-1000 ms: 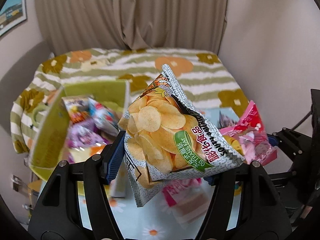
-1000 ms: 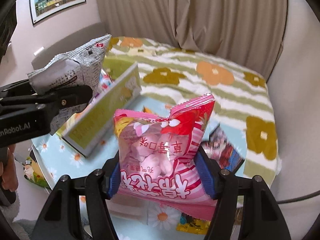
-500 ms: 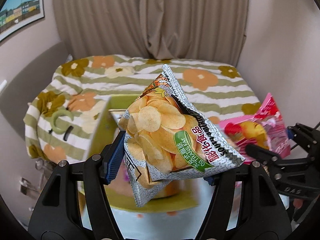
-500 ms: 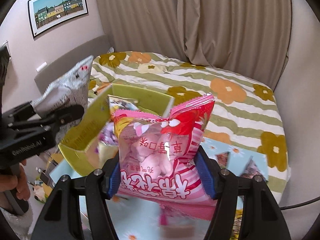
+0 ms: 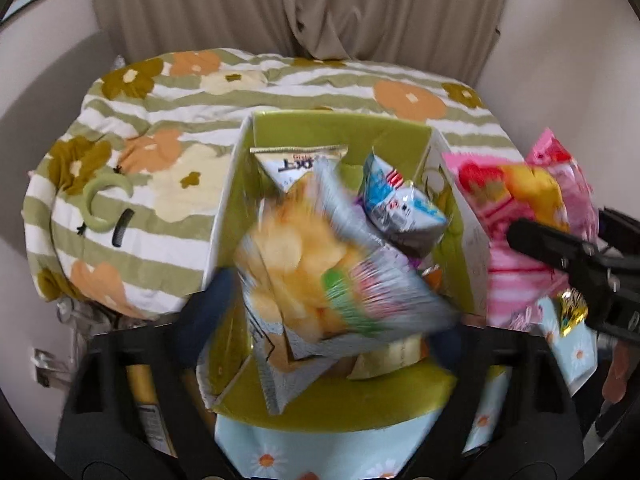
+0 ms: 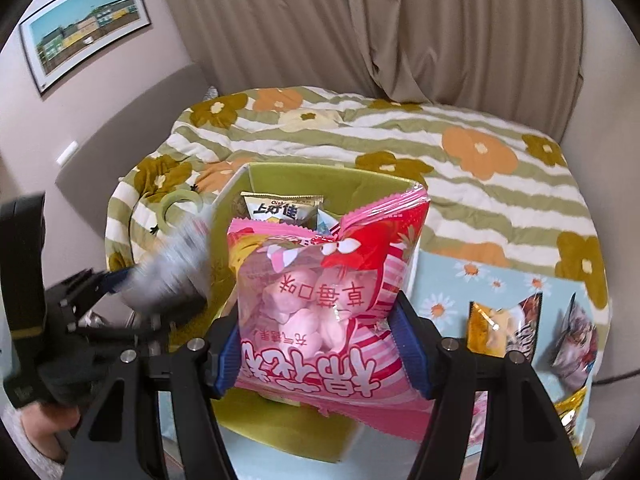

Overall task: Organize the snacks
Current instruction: 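Carry both bags over the box and open both tools to drop them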

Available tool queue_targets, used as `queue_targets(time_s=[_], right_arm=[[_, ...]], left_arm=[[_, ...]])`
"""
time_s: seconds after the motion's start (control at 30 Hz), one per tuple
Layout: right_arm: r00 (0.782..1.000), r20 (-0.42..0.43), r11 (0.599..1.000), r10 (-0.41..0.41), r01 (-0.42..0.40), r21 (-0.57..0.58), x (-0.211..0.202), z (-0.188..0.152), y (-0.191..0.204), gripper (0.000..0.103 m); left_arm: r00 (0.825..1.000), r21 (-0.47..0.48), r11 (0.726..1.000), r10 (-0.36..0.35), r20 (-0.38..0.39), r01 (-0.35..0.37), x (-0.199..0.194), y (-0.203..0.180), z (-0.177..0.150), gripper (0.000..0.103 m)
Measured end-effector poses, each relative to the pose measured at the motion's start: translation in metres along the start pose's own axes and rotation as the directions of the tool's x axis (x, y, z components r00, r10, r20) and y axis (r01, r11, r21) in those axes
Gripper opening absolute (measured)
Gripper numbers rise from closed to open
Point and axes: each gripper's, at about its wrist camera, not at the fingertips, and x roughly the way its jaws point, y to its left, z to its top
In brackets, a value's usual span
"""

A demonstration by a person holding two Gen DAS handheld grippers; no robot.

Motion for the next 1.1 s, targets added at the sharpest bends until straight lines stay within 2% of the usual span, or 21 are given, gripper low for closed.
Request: queue_targets(time_s=[0.17,0.33,0.63,0.77,0.83,0.9,0.93,1.1], right_arm=[[0.999,-0.022,0.998,-0.023,0.025,0.060,0.010,-0.002,0.005,0.062],[0.998,-0.054,0.996,-0.030,0.034,0.077,0.018,-0.005,0.011,0.062],[0.994,-0.091,0.993,0.064,-0.054,0.107,0.050,0.006,0.015,0.062],[0.994,-0.078,0.991,0.079,-0.070,0.115,0.060,0.007,0.015,0.063],[0.994,-0.071,0.989,0.088,-0.079,0.125,0.061,0.006,0.014,0.068],[0.994,-0.058,0.987,0.092,-0.084,0.134,0.059,0.003,0.012,0.092],[0.995,-0.050,0.987,0.089,-0.082,0.135,0.057,0.002,0.012,0.096],[0.998,-0.027,0.993,0.050,-0.047,0.106,0.044,-0.011,0.011,0.098]], left_arm=[[0.998,0.025,0.998,-0.059,-0.008,0.059,0.001,0.009,-0.005,0.102],[0.996,0.000,0.996,-0.093,-0.019,0.093,0.002,0.020,-0.007,0.102],[0.998,-0.016,0.999,-0.038,-0.056,0.037,0.014,0.017,-0.017,0.102],[0.997,-0.008,1.000,-0.011,-0.071,0.011,0.020,0.019,-0.019,0.102],[0.997,-0.007,1.000,-0.008,-0.073,0.008,0.020,0.019,-0.021,0.102],[0.997,-0.010,1.000,-0.005,-0.073,0.004,0.018,0.019,-0.023,0.102],[0.997,-0.013,1.000,-0.004,-0.072,0.003,0.018,0.019,-0.025,0.102],[0.997,-0.022,1.000,-0.012,-0.076,0.010,0.014,0.021,-0.032,0.102]])
